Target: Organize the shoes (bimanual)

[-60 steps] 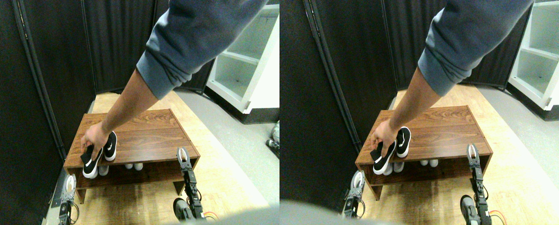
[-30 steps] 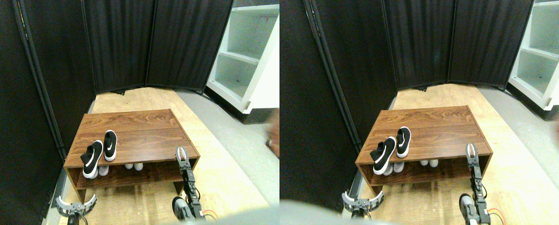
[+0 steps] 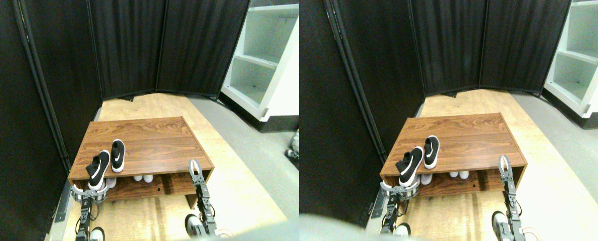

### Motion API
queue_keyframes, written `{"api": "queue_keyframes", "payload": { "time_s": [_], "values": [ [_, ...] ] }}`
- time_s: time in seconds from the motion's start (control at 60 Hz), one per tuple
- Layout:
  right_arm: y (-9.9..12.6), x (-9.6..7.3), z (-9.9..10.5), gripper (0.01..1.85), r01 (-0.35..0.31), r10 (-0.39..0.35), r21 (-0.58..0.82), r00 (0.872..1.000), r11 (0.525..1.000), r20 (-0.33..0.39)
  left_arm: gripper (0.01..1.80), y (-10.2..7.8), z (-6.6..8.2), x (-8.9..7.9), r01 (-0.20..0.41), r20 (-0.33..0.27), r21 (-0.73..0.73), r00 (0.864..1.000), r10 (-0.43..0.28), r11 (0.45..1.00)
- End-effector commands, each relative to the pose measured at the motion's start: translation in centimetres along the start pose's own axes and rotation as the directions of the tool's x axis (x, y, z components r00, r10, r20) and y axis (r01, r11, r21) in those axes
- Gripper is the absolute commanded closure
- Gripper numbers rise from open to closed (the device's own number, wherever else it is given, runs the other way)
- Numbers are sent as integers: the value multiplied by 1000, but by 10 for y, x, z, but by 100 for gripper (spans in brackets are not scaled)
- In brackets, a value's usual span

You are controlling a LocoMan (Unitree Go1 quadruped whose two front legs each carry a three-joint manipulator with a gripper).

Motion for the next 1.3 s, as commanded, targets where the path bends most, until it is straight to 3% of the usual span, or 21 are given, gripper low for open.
{"api": "queue_keyframes", "payload": {
  "time_s": [0.017, 0.183, 0.317, 0.467, 0.85, 1.033, 1.3],
  "values": [
    [14, 1, 8, 181, -70, 70, 1, 997, 998, 37, 49, 1, -1, 9, 16, 19, -27, 1000, -15, 1000],
    [17, -2, 11, 182, -74, 74, -8, 997, 997, 32, 50, 3, -6, 23, 8, 13, -28, 1000, -8, 1000],
    [16, -4, 13, 183, -68, 67, 23, 997, 997, 43, 38, 1, -7, 30, 5, -27, -2, 1000, -5, 1000],
    [16, -6, 16, 181, -78, 78, 9, 996, 997, 40, 46, 0, -12, 40, 10, -45, -8, 999, -10, 1000],
    [14, -11, 21, 180, -75, 73, 23, 996, 997, 50, 44, -1, -19, 54, -10, -67, -7, 998, 10, 1000],
    [13, -11, 23, 183, -96, 95, 20, 994, 995, 52, 43, -3, -20, 46, -4, -62, 5, 998, 4, 1000],
    [10, -8, 26, 177, -99, 97, 23, 994, 995, 54, 38, -13, -11, 8, 45, -60, 29, 997, -44, 999]
  ]
}}
